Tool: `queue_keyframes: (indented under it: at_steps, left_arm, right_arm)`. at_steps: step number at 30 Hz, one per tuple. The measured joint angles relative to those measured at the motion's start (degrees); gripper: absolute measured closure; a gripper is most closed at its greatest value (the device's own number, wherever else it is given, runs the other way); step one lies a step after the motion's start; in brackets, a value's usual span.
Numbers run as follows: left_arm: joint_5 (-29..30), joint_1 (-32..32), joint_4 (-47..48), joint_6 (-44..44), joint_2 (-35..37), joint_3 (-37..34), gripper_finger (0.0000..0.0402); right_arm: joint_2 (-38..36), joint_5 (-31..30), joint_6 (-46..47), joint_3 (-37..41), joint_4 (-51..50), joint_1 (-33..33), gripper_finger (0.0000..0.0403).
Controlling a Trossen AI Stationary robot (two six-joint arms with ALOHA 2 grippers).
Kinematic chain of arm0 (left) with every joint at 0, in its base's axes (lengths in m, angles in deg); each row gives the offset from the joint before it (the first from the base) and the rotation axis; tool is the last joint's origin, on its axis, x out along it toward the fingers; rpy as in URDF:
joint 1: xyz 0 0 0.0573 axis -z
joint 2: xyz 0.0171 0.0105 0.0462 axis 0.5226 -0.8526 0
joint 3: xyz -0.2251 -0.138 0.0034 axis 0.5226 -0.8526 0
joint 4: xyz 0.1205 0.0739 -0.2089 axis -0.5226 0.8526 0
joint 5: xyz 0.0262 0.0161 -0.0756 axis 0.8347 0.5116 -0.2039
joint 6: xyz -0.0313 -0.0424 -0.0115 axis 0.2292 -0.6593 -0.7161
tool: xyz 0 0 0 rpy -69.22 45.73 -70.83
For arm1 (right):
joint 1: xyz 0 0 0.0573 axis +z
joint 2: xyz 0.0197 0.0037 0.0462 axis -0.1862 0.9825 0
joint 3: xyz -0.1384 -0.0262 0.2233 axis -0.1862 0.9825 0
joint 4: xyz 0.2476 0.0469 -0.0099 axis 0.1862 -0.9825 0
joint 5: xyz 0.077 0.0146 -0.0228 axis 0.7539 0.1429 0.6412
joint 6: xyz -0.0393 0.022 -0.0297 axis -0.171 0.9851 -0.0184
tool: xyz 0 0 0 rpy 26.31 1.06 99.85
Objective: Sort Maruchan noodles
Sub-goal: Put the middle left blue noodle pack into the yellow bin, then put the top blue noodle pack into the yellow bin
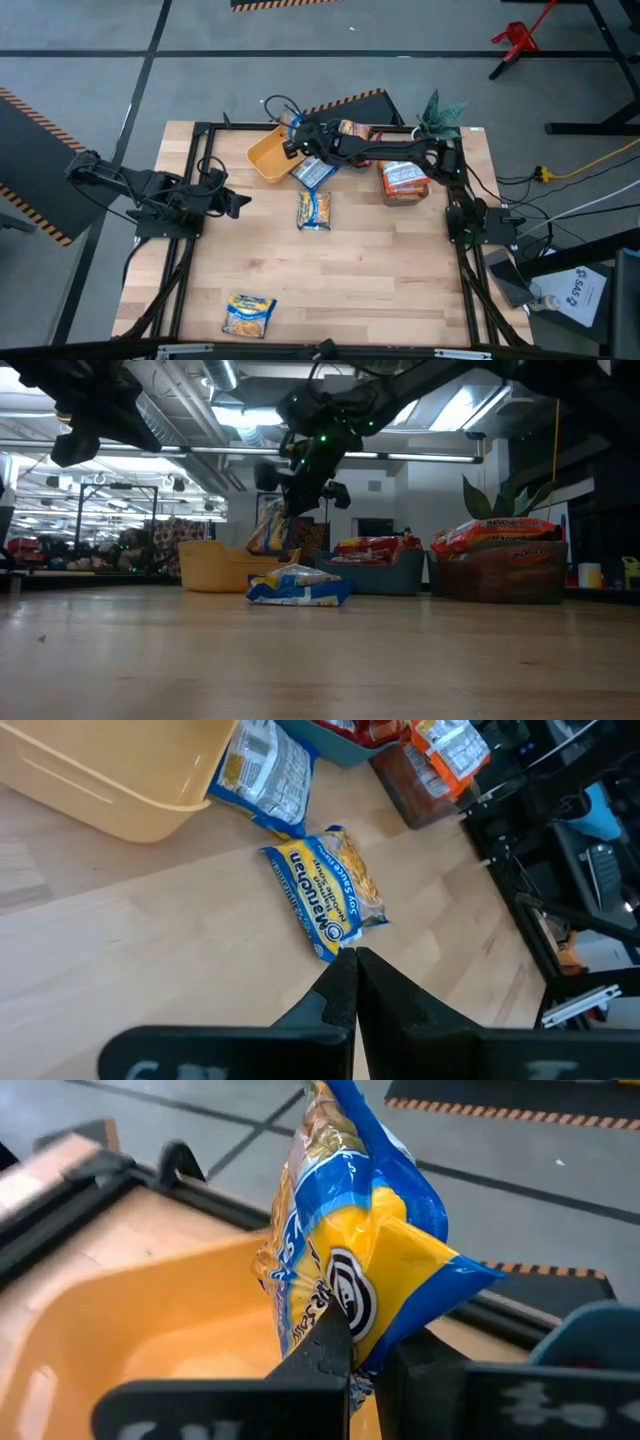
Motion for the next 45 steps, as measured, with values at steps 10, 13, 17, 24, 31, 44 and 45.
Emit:
queue_keyframes:
  at_steps: [10, 13, 17, 24, 31, 44, 45]
  left_arm:
    - [0.07, 0.0, 0.82, 0.17, 0.0, 0.0, 0.0402]
    - [0.09, 0.0, 0.99, 0.18, 0.0, 0.0, 0.0402]
    - [0.09, 0.0, 1.05, 0.19, 0.0, 0.0, 0.0402]
    - [0.09, 0.0, 1.41, 0.2, 0.0, 0.02, 0.0402]
    - [-0.29, 0.0, 2.19, 0.21, 0.0, 0.02, 0.0402]
    - [-0.32, 0.0, 2.92, 0.25, 0.0, 0.02, 0.0401]
    - [-0.33, 0.0, 2.91, 0.25, 0.0, 0.02, 0.0401]
  right_arm:
    - [2.92, 0.47, 0.58, -0.07, -1.24, -0.07, 0.04]
    - [3.82, 1.4, 0.59, -0.04, -1.32, -0.07, 0.04]
    - [4.09, 2.36, 0.51, -0.04, -0.87, -0.11, 0.0381]
    - [4.28, 2.01, -0.15, -0.03, -1.14, -0.11, 0.0303]
    - [3.9, 3.2, -2.72, -4.32, -7.69, -0.4, 0.0223]
    - [3.53, 8.63, -7.5, -20.61, -43.94, 6.52, 0.0199]
    - [3.53, 8.74, -7.27, -19.15, -44.98, 7.61, 0.0199]
